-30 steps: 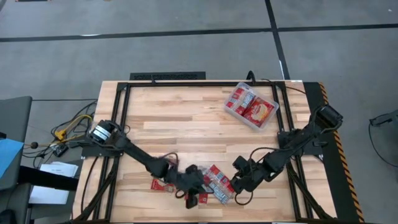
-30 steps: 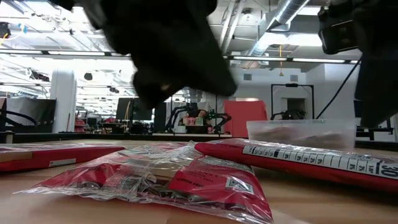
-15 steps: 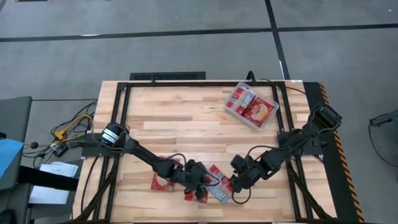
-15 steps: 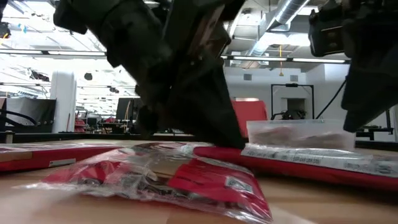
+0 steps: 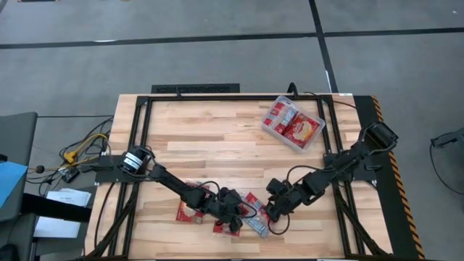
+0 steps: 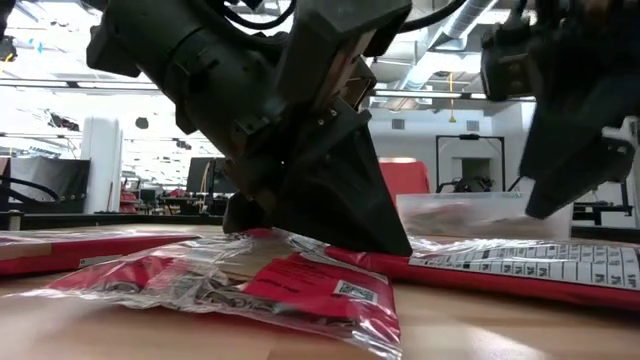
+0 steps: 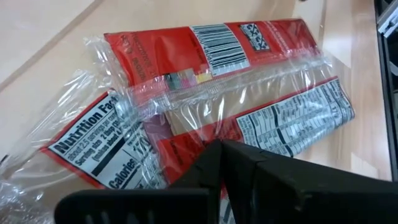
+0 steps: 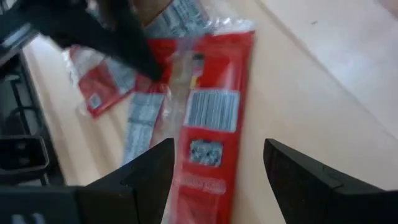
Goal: Sort popcorn bags into baskets
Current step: Put the red popcorn bag into the transparent bin
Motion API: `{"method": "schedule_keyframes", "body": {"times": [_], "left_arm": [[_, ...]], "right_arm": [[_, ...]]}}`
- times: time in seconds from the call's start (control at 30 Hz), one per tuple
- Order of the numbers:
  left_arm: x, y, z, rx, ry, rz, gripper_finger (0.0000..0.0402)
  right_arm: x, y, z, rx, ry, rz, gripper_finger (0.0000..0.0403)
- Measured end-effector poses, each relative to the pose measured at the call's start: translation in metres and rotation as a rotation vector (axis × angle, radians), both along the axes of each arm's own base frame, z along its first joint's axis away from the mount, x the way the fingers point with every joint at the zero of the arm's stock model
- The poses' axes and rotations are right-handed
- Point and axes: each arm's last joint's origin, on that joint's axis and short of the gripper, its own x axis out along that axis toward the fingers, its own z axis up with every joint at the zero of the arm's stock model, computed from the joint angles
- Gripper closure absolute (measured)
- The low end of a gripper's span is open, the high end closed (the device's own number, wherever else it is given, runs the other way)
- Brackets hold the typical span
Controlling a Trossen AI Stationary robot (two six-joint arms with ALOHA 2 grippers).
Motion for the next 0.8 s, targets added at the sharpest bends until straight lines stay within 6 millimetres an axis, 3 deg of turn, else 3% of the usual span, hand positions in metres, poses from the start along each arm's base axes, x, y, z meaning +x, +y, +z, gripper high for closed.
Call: {"method": "schedule_keyframes", "body": {"times": [0.3, 0.6, 0.8], "left_arm": [[0.000, 0.001, -0.003, 0.013, 0.005, 0.020, 0.0401], [0.000, 0.003, -0.004, 0.021, 0.004, 0.042, 0.0401], [0.001, 0.006, -0.005, 0.020, 0.005, 0.053, 0.0401]], "right_arm": [[-0.006, -0.017, -0.021, 0.036, 0.013, -0.009, 0.0132], [0.008, -0.005, -0.043, 0.112, 0.007, 0.067, 0.0132], [0.019, 0.000, -0.039, 0.089, -0.011, 0.159, 0.0135]]}}
